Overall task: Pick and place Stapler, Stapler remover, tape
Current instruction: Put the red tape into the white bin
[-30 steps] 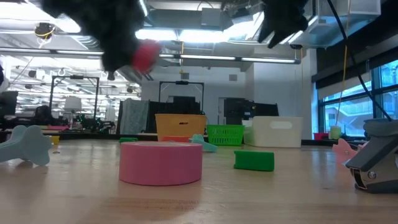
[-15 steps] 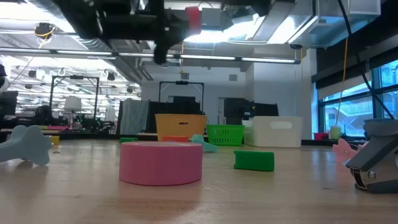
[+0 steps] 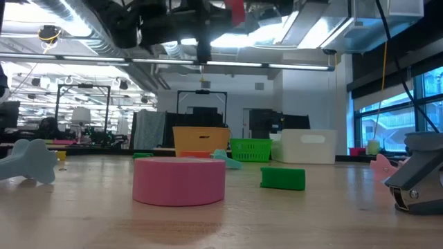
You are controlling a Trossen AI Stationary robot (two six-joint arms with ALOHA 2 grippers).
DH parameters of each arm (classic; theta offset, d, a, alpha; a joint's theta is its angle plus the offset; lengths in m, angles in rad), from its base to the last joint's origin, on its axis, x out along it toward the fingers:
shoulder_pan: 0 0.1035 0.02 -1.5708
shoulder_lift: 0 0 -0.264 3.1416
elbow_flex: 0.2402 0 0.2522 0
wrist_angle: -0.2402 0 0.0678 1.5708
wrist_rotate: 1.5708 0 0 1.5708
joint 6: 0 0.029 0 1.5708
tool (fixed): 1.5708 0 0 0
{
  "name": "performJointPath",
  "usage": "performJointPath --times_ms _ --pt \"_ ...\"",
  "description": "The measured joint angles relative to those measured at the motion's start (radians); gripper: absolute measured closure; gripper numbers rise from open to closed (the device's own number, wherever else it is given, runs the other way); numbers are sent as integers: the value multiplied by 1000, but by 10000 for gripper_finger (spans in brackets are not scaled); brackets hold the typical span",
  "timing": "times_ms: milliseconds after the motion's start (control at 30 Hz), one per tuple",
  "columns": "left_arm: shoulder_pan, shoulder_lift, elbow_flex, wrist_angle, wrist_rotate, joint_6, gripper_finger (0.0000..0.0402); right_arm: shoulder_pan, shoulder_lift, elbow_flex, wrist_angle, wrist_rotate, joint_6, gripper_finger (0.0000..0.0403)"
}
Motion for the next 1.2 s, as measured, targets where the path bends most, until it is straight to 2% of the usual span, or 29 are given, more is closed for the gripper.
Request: performJointPath --times_ms 367,600,700,900,1133,1200 --pt "10 0 85 -120 -2 83 369 -1 1 0 7 25 -2 122" --pt "9 0 88 -118 -5 86 369 -1 9 0 21 32 -11 124" --pt "9 0 88 -117 -7 85 369 -3 21 0 52 32 -12 138" --pt "1 0 87 -122 -4 86 369 -23 64 0 86 35 -4 207" --pt "-1 0 87 -135 9 80 369 -45 73 0 84 16 -18 364" --pt "-1 0 88 -131 12 83 369 -45 72 4 83 17 -25 364"
